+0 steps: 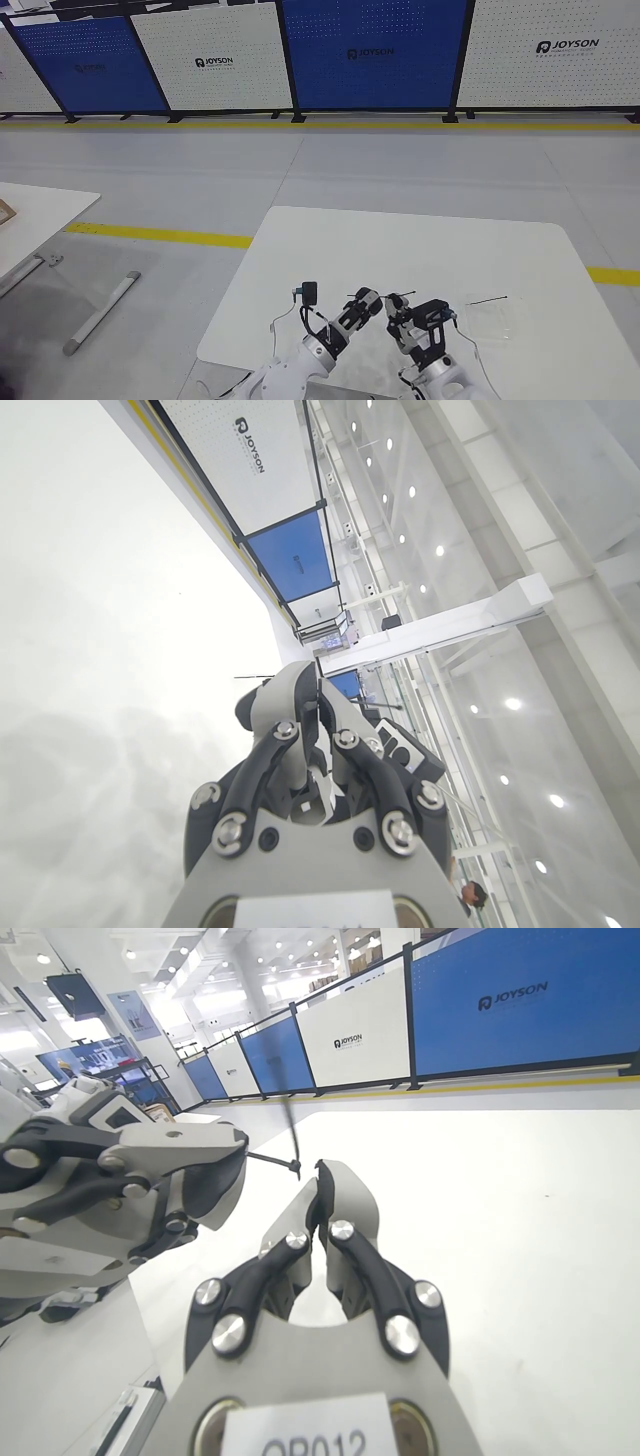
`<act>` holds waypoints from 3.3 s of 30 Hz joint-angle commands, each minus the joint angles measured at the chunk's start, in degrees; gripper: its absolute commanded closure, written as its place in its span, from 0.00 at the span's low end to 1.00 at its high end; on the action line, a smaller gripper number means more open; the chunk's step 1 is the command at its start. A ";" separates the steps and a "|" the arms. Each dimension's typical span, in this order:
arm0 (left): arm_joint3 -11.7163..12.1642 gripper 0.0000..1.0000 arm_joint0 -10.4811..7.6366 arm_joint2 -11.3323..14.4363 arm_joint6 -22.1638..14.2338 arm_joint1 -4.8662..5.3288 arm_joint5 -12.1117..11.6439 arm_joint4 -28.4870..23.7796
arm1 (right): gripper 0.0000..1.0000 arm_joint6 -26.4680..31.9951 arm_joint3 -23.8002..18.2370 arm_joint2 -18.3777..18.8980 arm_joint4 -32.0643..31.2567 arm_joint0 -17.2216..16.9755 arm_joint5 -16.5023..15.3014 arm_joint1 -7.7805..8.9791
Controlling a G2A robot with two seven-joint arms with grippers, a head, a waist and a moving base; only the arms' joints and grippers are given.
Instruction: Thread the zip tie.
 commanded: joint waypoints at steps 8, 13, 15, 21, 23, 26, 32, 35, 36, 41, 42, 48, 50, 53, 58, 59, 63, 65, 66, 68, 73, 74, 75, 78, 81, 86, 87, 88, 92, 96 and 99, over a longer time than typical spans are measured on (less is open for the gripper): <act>0.13 1.00 0.12 -0.26 0.16 0.03 -0.13 -0.37 | 0.81 0.20 0.48 -0.02 0.34 0.20 -0.78 0.05; 0.25 1.00 -0.05 -0.13 0.36 0.00 0.20 -0.32 | 0.80 -0.33 0.13 0.26 0.45 -0.11 -0.80 0.13; 0.29 1.00 -0.13 -0.06 0.46 -0.02 0.36 -0.30 | 0.80 -0.48 -0.07 0.41 0.42 -0.30 -0.91 0.19; 0.75 1.00 -0.92 0.49 0.64 -0.17 1.68 -0.16 | 0.78 -0.68 -0.63 0.68 0.14 -0.72 -0.80 0.30; 0.83 1.00 -1.08 0.64 0.74 -0.21 1.83 -0.13 | 0.76 -0.67 -0.73 0.74 0.05 -0.81 -0.83 0.34; 0.82 1.00 -1.21 0.76 1.00 -0.25 1.94 0.07 | 0.70 -0.43 -0.89 0.78 -0.11 -0.86 -0.81 0.38; 0.74 1.00 -1.23 0.85 1.25 -0.29 2.08 0.17 | 0.70 0.12 -1.10 0.64 -0.23 -0.72 -0.63 0.40; 0.70 1.00 -1.24 0.84 1.26 -0.29 2.12 0.21 | 0.70 -0.03 -1.19 0.61 -0.12 -0.67 -0.54 0.40; 0.71 1.00 -1.25 0.85 1.19 -0.29 2.16 0.30 | 0.70 -0.20 -1.26 0.66 -0.07 -0.72 -0.54 0.41; 0.66 1.00 -1.25 1.22 1.03 -0.31 2.16 0.77 | 0.73 -0.58 -1.66 1.02 -0.08 -1.08 -0.52 0.51; 0.61 1.00 -1.22 1.30 1.01 -0.31 2.11 0.89 | 0.74 -0.61 -1.73 1.07 -0.10 -1.14 -0.49 0.53; 0.56 1.00 -1.15 1.35 1.01 -0.31 2.03 1.12 | 0.94 -0.72 -1.72 1.13 -0.08 -1.23 -0.52 0.57; 0.58 1.00 -1.12 1.33 1.04 -0.30 2.06 1.17 | 0.99 -0.64 -1.58 1.12 -0.13 -1.16 -0.69 0.59; 0.73 1.00 -1.19 1.27 1.13 -0.31 2.13 1.03 | 1.00 -0.55 -1.44 1.07 -0.24 -1.04 -0.77 0.61; 0.82 1.00 -1.21 1.28 1.10 -0.33 1.96 0.86 | 1.00 -0.49 -1.35 1.00 -0.25 -0.96 -1.04 0.64; 0.76 1.00 -1.18 1.27 1.01 -0.32 1.68 0.80 | 1.00 -0.38 -1.29 0.99 -0.27 -0.95 -1.15 0.65; 0.63 1.00 -0.85 1.13 0.39 -0.24 -0.04 0.72 | 1.00 -0.05 -0.97 0.87 -0.22 -0.74 -1.23 0.65; 0.53 1.00 -0.64 1.03 -0.13 -0.16 -0.98 0.87 | 1.00 -0.02 -0.82 0.77 -0.19 -0.62 -1.21 0.64; 0.47 1.00 -0.46 0.95 -0.39 -0.11 -1.42 0.95 | 1.00 -0.04 -0.74 0.70 -0.19 -0.55 -1.19 0.63; 0.42 1.00 -0.27 0.83 -0.64 -0.05 -1.96 1.10 | 1.00 -0.05 -0.65 0.60 -0.20 -0.47 -1.16 0.62; 0.61 1.00 -0.05 0.48 -1.51 0.08 -3.40 0.45 | 1.00 0.20 -0.46 0.34 -0.44 -0.22 -0.82 0.58; 0.60 1.00 0.02 0.38 -1.63 0.10 -3.57 0.34 | 1.00 0.25 -0.41 0.29 -0.48 -0.17 -0.71 0.57; 0.60 1.00 0.07 0.30 -1.74 0.13 -3.69 0.26 | 1.00 0.28 -0.37 0.22 -0.53 -0.12 -0.63 0.56; 0.61 1.00 0.12 0.13 -2.02 0.19 -3.89 0.05 | 1.00 0.34 -0.22 0.05 -0.69 0.01 -0.37 0.54; 0.75 1.00 -0.04 0.02 -2.24 0.20 -3.77 -0.46 | 1.00 0.41 -0.07 -0.12 -0.96 0.13 -0.24 0.52; 0.34 1.00 0.35 -0.43 -2.60 0.32 -4.53 -1.21 | 1.00 0.57 0.22 -0.41 -1.45 0.34 0.20 0.48; 0.12 1.00 0.57 -0.49 -3.25 0.37 -4.80 -1.75 | 1.00 0.54 0.29 -0.44 -1.47 0.38 0.28 0.47; -0.01 1.00 0.68 -0.64 -3.93 0.43 -4.91 -2.22 | 1.00 0.51 0.32 -0.46 -1.48 0.40 0.34 0.47; -0.79 1.00 1.42 -1.46 -5.35 0.70 -5.76 -3.12 | 1.00 0.48 0.50 -0.58 -1.69 0.52 0.47 0.45; -1.37 1.00 2.14 -2.13 -6.02 0.89 -6.57 -4.08 | 1.00 0.43 0.59 -0.68 -1.79 0.62 0.66 0.42; -1.70 1.00 2.50 -2.83 -6.60 1.04 -7.15 -5.35 | 1.00 0.44 0.60 -0.72 -2.03 0.60 1.07 0.41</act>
